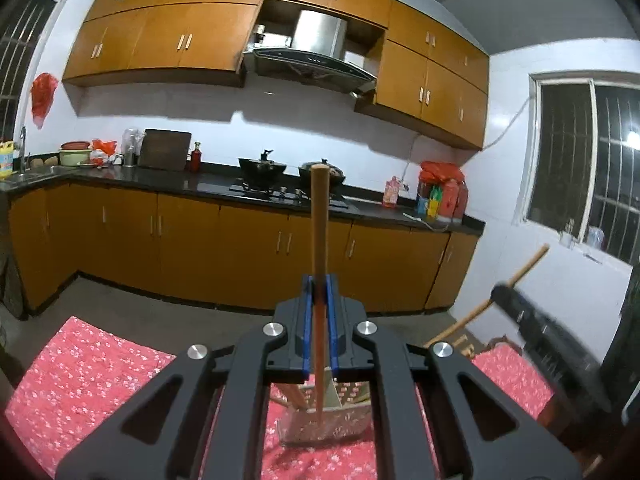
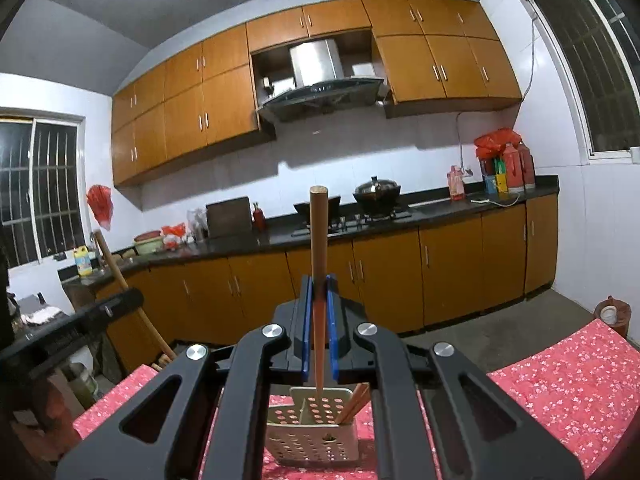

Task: Organize utensils
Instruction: 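Lift the left chopstick upright over the holder while the right tool does likewise, then open the left gripper into the holder while the right gripper releases its chopstick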

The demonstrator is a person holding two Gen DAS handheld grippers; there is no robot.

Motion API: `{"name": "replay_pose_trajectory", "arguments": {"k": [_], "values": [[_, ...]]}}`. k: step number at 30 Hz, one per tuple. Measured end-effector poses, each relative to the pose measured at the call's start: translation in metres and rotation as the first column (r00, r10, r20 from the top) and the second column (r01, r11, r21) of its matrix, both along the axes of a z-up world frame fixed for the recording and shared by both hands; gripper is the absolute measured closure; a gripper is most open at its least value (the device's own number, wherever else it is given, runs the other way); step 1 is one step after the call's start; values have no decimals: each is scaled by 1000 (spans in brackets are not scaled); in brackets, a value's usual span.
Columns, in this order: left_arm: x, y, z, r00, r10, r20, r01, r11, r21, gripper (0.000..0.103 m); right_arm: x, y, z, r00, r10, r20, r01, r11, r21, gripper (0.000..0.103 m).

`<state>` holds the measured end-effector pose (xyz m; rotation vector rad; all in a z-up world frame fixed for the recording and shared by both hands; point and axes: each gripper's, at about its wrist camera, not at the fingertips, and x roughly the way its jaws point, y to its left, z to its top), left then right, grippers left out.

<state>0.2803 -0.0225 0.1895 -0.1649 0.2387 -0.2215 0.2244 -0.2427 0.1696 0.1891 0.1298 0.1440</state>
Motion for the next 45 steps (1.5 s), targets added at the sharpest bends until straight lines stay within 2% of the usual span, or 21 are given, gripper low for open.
{"name": "replay_pose_trajectory", "arguments": {"k": [5,12,19,24,31,35,36,38,39,40,45], "values": [[9,3,9,999,19,29,-18,999,-31,95,9,-2,-5,1000,0,-29,0,1000,17,95],[13,2,25,994,46,100,-40,998,-57,95,10,1,0,1000,8,-13,-8,1000,14,95],[30,-4,-10,998,37,52,-34,998,-50,95,22,1,-16,998,12,-68,-11,1000,9,95],[37,-11,-34,998,33,61,-31,999,-32,95,31,-1,-23,994,28,-110,-24,999,34,95],[44,-20,-52,999,14,37,-13,1000,-15,95,37,1,-34,987,53,-150,-47,998,40,95],[50,-22,-61,1000,13,-8,-13,1000,2,95,41,3,-36,983,74,-170,-68,997,41,95],[51,-21,-62,1000,17,-20,-17,1000,7,92,41,3,-37,980,82,-182,-76,996,42,95],[50,-19,-61,999,22,-31,-21,1000,12,75,39,2,-37,979,86,-184,-78,996,49,89],[47,-17,-59,999,31,-27,-30,999,15,63,37,0,-36,980,83,-181,-75,996,53,76],[44,-15,-57,999,38,-20,-37,999,17,62,33,-1,-35,982,74,-173,-65,996,56,64],[22,6,-40,998,56,-6,-56,998,7,62,12,-12,-20,991,55,-125,-49,997,53,62]]}}
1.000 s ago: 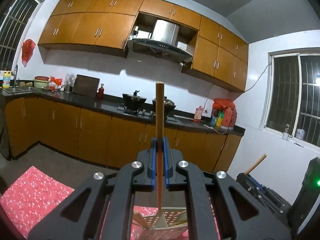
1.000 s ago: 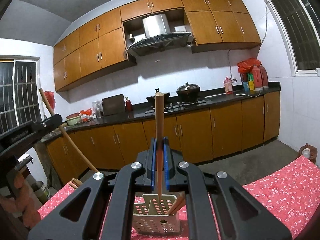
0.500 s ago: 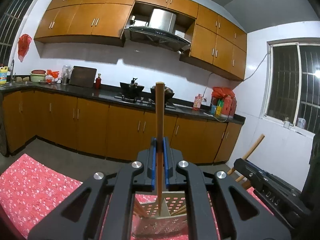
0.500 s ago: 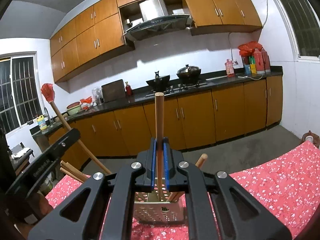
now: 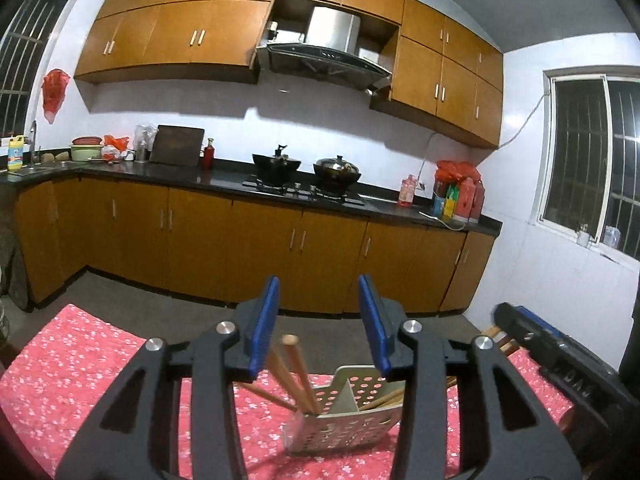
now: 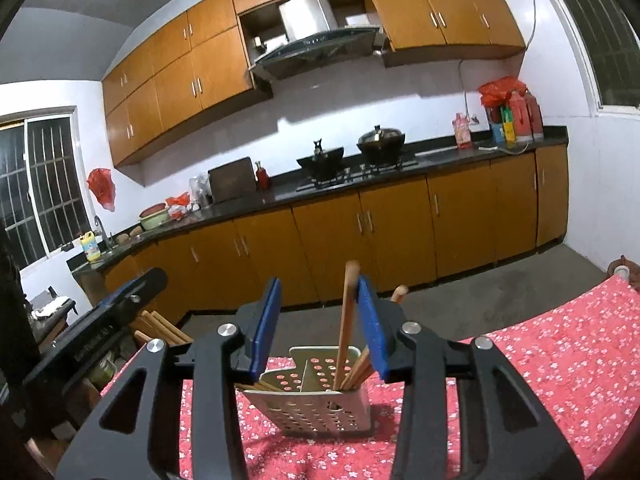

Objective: Organize utensils

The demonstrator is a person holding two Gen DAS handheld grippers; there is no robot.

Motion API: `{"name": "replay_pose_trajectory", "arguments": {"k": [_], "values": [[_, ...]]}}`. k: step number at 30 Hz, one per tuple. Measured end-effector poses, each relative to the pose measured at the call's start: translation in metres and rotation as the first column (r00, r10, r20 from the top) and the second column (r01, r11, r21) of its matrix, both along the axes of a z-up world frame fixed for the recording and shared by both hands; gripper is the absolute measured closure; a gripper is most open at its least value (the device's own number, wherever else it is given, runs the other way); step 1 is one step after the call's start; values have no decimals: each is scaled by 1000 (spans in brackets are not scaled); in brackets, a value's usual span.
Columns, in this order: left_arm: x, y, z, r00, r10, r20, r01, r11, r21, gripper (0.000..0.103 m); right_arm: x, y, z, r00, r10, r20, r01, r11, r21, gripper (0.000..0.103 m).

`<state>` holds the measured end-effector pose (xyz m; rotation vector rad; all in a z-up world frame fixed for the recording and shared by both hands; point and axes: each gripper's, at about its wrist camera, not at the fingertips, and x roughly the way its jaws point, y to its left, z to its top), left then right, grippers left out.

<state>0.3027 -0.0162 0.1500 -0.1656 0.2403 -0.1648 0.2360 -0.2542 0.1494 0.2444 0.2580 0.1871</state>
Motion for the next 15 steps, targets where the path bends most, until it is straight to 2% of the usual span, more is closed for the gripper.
{"name": "replay_pose_trajectory", "arguments": {"k": [5,8,11,13,15], "values": [[-37,30,19,999,37,21,-37,999,-10,57,-35,-16,17,998,-27,51,26,1000,8,54],[-65,42,28,997,62,44,-63,998,21,50,-63,-22,25,996,-38,82,37,999,4,45],[-100,51,33,995,79,63,-83,995,58,36,-92,-20,28,993,-46,113,50,998,-28,30],[-122,56,34,994,82,77,-88,993,76,20,-113,-17,27,989,-57,136,66,996,-61,14],[-145,60,31,992,91,85,-98,991,90,9,-135,-12,22,986,-66,155,82,992,-99,5]]}}
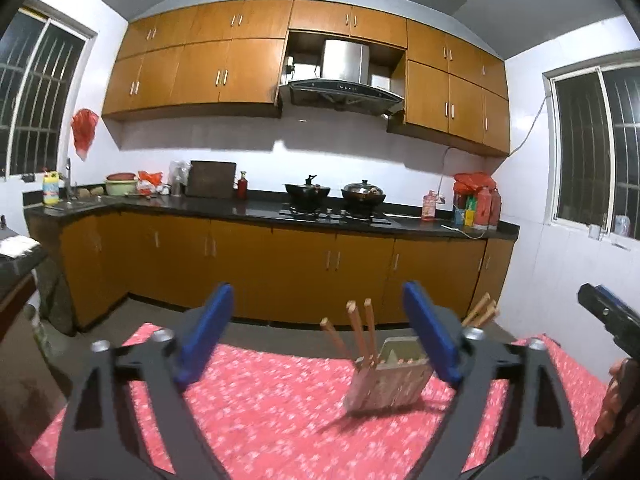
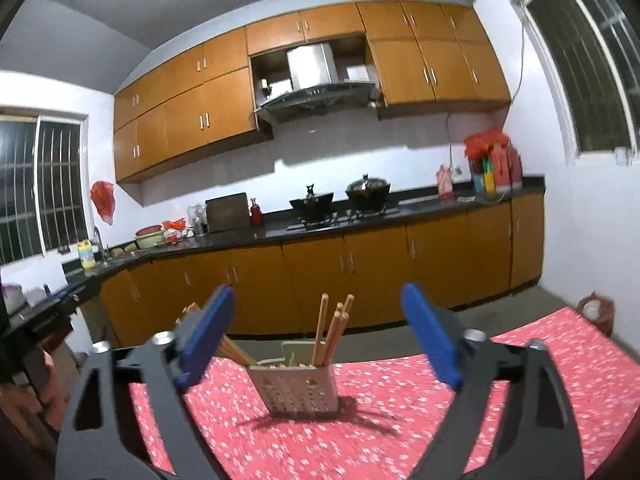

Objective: Organize utensils

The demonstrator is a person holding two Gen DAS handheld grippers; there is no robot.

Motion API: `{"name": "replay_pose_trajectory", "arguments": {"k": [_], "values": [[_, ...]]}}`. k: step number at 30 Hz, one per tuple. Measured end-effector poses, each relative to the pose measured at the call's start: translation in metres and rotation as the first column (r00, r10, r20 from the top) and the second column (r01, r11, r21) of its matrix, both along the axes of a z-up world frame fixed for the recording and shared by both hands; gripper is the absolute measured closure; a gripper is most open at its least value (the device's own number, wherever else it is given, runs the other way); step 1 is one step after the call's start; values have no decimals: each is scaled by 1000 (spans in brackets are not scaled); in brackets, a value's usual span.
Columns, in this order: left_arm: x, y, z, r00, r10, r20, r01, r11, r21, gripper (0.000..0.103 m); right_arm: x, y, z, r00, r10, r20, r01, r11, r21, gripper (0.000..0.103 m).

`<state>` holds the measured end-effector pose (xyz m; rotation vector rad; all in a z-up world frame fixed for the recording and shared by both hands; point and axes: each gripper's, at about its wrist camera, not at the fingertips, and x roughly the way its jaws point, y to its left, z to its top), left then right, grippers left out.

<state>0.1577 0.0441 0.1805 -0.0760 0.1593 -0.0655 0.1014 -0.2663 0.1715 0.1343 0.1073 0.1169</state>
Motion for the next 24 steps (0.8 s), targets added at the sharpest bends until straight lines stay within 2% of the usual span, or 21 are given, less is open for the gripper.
{"name": "replay_pose_trajectory", "arguments": {"k": [2,6,11,19,24], "values": [[-24,2,-8,1000,6,4,-6,1000,18,4,-17,7,-7,1000,-12,8,13,999,-42,2],[-63,1,-32,999,34,-7,-34,997,74,4,-47,20,-32,999,-48,-14,46,991,-122,2],[-103,-7,-66,997,60,-42,-54,992,117,4,-72,30,-64,993,-97,-59,86,982,-169,2],[-137,-17,-118,992,90,-93,-75,986,152,4,-111,39,-115,984,-130,-119,104,975,-198,2],[-146,-18,-148,983,89,-159,-68,989,135,4,-126,36,-140,975,-154,-159,130,980,-153,2]]}}
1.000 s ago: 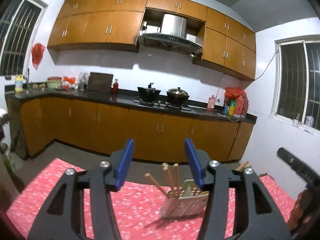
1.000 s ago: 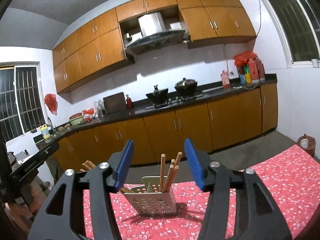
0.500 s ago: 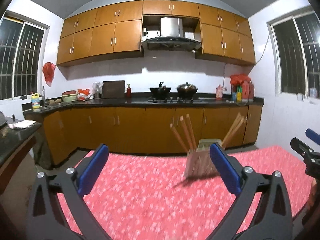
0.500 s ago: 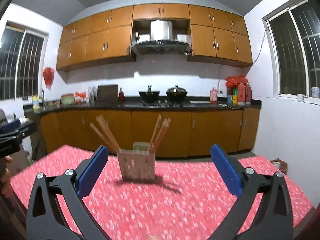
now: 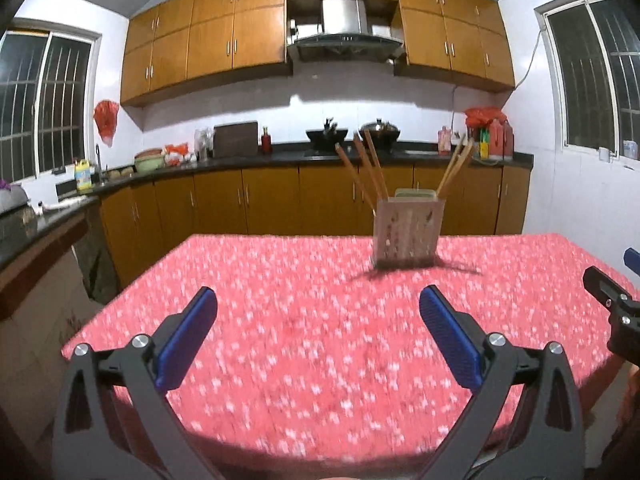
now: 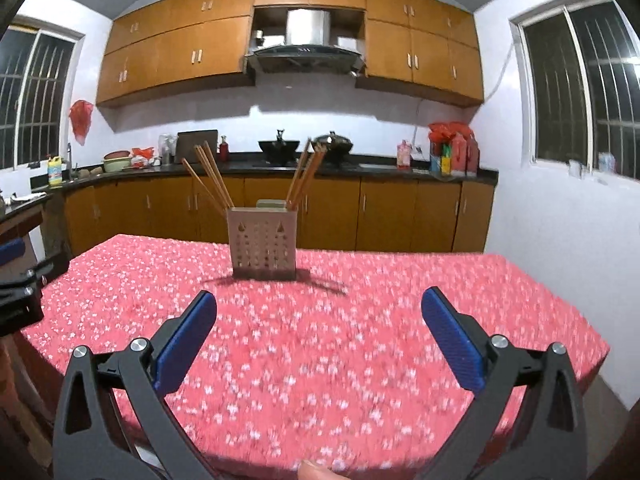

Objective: Organize utensils

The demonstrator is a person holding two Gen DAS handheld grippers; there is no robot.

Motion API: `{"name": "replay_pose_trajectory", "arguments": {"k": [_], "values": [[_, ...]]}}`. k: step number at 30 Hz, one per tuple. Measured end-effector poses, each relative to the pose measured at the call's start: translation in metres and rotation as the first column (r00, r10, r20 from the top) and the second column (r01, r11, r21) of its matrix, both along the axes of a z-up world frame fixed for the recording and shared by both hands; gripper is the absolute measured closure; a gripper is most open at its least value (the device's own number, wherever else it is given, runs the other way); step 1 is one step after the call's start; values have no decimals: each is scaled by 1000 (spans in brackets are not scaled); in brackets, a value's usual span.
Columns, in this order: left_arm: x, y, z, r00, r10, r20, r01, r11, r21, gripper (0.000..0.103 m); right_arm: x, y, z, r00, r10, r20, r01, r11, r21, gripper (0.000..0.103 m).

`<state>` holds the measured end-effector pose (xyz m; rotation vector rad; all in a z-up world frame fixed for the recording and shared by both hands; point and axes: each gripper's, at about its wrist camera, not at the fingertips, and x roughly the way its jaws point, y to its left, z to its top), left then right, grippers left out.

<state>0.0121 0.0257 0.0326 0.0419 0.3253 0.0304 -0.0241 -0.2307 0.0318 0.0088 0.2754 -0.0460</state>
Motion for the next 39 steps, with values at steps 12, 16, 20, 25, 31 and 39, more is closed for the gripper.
{"name": "replay_pose_trajectory", "arguments": {"k": [12,16,20,25,31,39], "values": [[-15,-8,-35,999,7,-54,-6,1000,15,4,-14,11,-28,999,22,-40,-24,998,-58,2],[-18,-8,-37,999,4,-52,-4,1000,10,4,-15,13,-29,999,21,-41,-23,998,-57,2],[-20,-8,-39,998,0,-55,1,1000,9,4,-17,13,-30,999,16,-42,-18,999,-50,2],[-20,-7,-40,998,1,-60,-1,1000,-3,4,-17,9,-32,999,10,-53,-12,999,-31,2],[-20,-7,-42,998,1,-69,-2,1000,-14,4,-19,8,-33,999,7,-54,-9,1000,-25,2],[-20,-10,-42,997,-1,-71,0,1000,-16,4,-19,8,-33,999,8,-54,-9,1000,-25,2]]}}
